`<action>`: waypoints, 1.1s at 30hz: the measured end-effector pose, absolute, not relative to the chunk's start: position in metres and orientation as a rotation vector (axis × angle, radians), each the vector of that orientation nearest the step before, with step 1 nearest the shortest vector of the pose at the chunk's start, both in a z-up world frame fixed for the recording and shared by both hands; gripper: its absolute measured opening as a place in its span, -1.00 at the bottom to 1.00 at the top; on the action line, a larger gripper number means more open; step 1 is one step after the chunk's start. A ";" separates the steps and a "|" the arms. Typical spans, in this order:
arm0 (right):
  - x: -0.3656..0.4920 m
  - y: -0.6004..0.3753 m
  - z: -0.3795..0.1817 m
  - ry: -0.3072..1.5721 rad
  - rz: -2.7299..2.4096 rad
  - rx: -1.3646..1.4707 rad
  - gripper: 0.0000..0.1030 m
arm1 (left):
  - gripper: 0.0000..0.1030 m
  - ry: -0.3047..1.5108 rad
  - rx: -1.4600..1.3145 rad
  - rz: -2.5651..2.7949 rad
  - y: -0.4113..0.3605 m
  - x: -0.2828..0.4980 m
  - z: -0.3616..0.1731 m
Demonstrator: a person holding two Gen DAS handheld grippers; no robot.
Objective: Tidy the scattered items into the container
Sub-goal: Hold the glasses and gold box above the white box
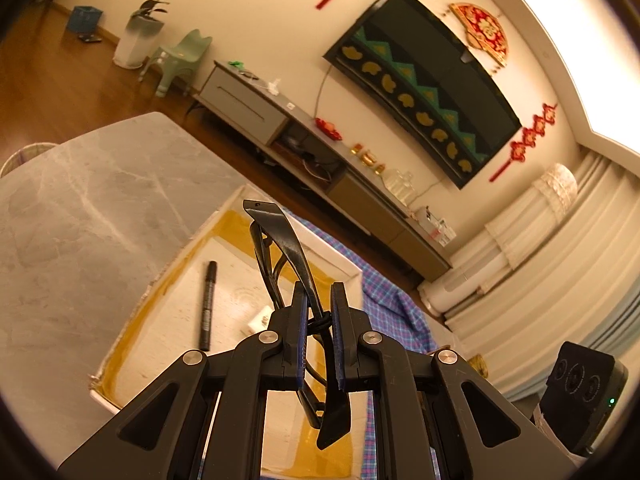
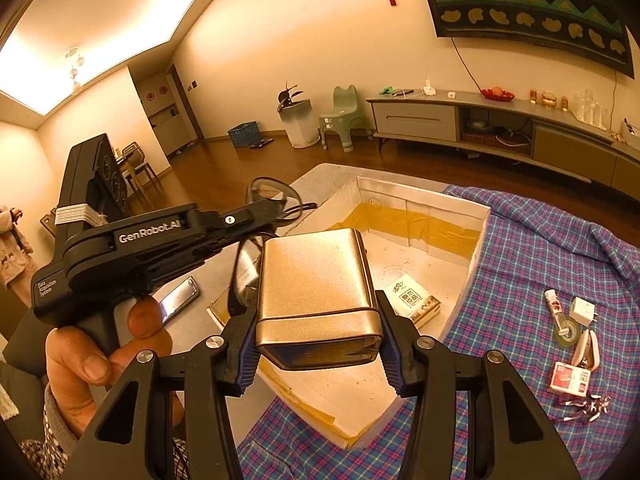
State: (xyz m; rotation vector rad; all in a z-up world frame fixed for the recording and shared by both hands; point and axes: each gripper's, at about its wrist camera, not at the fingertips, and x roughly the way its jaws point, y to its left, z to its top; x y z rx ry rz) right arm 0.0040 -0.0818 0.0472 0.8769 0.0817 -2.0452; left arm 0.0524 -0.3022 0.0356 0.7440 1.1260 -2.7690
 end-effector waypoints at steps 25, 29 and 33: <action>-0.079 -0.126 0.038 0.145 -2.017 1.010 0.00 | -0.79 1.140 1.055 -2.707 -0.264 0.013 -0.011; -0.088 -0.139 0.039 0.171 -2.009 1.017 0.00 | -0.79 1.141 1.103 -2.726 -0.254 0.008 -0.015; -0.093 -0.158 0.038 0.210 -1.990 1.022 0.00 | -0.79 1.094 1.132 -2.768 -0.246 0.004 -0.016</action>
